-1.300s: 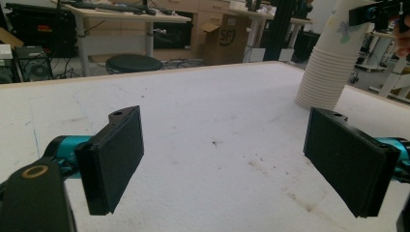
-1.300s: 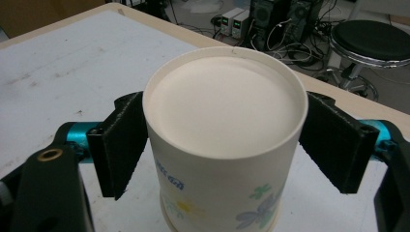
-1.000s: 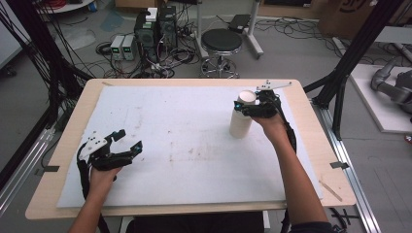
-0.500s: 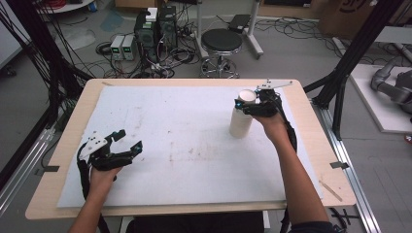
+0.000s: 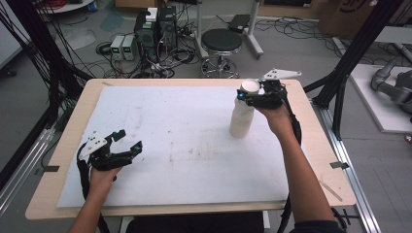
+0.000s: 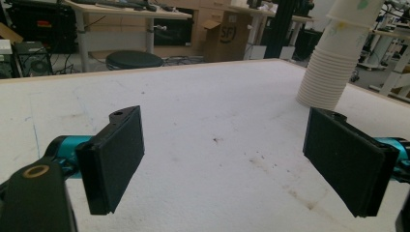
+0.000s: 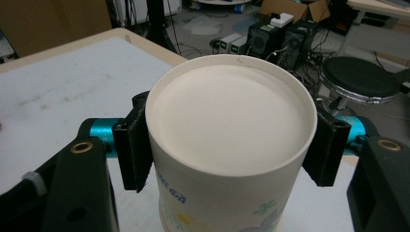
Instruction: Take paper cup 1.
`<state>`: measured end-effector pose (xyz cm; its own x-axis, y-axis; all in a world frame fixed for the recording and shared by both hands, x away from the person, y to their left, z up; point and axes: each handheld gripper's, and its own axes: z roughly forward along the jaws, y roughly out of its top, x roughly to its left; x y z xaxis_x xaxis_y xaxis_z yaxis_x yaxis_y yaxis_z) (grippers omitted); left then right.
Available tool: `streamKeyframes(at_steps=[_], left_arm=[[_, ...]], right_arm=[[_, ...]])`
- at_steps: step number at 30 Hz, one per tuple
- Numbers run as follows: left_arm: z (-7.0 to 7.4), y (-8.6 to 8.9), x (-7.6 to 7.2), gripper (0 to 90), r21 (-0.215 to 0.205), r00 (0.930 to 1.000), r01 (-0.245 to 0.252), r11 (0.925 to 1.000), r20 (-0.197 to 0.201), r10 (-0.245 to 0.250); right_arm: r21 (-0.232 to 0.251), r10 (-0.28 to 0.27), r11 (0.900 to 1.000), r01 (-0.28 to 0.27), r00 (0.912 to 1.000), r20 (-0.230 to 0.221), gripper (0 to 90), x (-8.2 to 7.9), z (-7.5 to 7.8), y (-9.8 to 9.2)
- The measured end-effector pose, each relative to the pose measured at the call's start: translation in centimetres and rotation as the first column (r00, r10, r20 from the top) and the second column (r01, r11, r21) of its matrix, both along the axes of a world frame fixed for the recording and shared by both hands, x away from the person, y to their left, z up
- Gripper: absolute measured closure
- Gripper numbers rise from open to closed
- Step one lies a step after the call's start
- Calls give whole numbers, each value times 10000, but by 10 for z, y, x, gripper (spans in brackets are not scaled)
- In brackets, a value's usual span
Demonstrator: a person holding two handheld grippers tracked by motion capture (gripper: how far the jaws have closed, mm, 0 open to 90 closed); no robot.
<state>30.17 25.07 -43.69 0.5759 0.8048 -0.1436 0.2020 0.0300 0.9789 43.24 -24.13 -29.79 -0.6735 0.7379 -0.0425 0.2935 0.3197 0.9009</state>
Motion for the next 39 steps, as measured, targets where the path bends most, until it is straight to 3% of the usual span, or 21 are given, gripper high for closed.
streamKeyframes(at_steps=[12,21,24,26,28,34,39], left_arm=[[0,0,0,148,-73,10000,39,10000,-46,-39],[0,-1,-1,149,-164,10000,63,9998,-23,-63],[0,-1,-1,149,-187,9999,103,9998,-10,-103],[0,-1,-2,149,-212,9999,144,9997,-25,-144],[-1,-3,-2,149,-300,9999,147,9994,-35,-148],[-1,-7,-3,149,-268,9994,343,9991,33,-342],[0,-10,-2,149,-223,9987,494,9985,117,-491]], right_arm=[[381,146,9991,-173,9975,689,331,-20,37,-12],[612,377,9972,-439,9944,987,334,-42,45,-26],[290,604,9975,-639,9921,1104,333,-62,41,-31],[272,696,9969,-736,9895,1269,333,-66,39,-33],[338,809,9958,-854,9898,1173,334,-82,30,-37],[583,975,9927,-1053,9875,1241,335,-101,15,-44],[501,1185,9911,-1237,9884,950,335,-114,-4,-44]])
